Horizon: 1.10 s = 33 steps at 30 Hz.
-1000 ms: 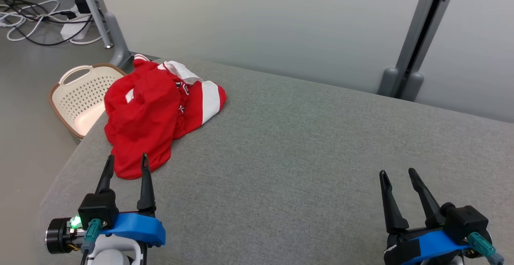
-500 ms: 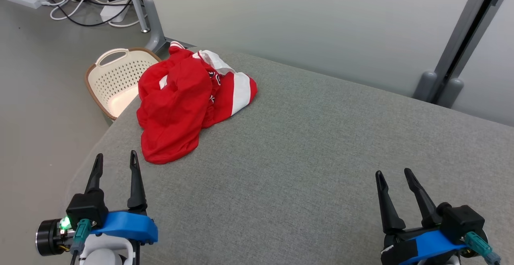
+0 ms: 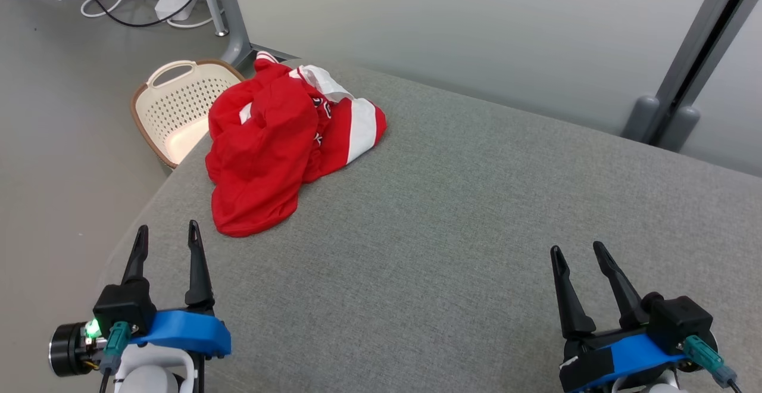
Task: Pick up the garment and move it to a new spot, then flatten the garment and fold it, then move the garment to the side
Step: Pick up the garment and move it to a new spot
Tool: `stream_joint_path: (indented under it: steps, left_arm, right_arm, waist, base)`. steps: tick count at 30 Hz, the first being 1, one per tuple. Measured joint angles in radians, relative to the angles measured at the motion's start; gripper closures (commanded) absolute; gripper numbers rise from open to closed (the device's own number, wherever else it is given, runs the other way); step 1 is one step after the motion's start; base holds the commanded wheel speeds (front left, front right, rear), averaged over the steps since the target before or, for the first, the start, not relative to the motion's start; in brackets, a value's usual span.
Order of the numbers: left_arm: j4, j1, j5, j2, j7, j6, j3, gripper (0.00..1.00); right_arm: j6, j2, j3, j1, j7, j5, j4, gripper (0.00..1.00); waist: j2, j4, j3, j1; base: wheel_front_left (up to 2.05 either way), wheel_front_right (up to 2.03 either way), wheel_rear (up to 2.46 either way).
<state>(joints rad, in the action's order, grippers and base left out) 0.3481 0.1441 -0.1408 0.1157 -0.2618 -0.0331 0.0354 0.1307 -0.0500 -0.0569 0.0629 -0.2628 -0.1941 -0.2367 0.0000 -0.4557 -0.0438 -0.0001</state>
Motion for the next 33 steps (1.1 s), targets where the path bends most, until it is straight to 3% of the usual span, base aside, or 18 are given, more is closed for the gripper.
stream_joint_path:
  steps: [11, 20, 27, 33]
  left_arm:
    - [0.019, 0.204, -0.019, 0.049, -0.001, 0.034, -0.059, 0.00]
    - [0.067, 0.458, -0.049, 0.174, -0.001, 0.052, -0.169, 0.00]
    - [0.261, 0.590, -0.061, 0.258, 0.013, 0.078, -0.189, 0.00]
    - [0.472, 0.645, -0.072, 0.271, 0.058, 0.105, -0.170, 0.00]
  right_arm:
    - [0.000, -0.034, -0.017, 0.064, 0.000, 0.022, 0.043, 0.00]
    - [0.000, -0.087, -0.023, 0.151, 0.000, 0.033, 0.097, 0.00]
    - [0.000, -0.105, -0.021, 0.182, 0.000, 0.035, 0.138, 0.00]
    - [0.000, -0.118, -0.014, 0.194, 0.000, 0.035, 0.168, 0.00]
  waist:
    - [0.0000, 0.110, -0.127, 0.0002]
    - [0.0000, 0.252, -0.297, 0.0005]
    - [0.0000, 0.327, -0.395, 0.0004]
    - [0.0000, 0.343, -0.445, 0.0003]
  base:
    - [0.00, 0.00, 0.00]
    - [0.00, 0.00, 0.00]
    - [0.00, 0.00, 0.00]
    - [0.00, 0.00, 0.00]
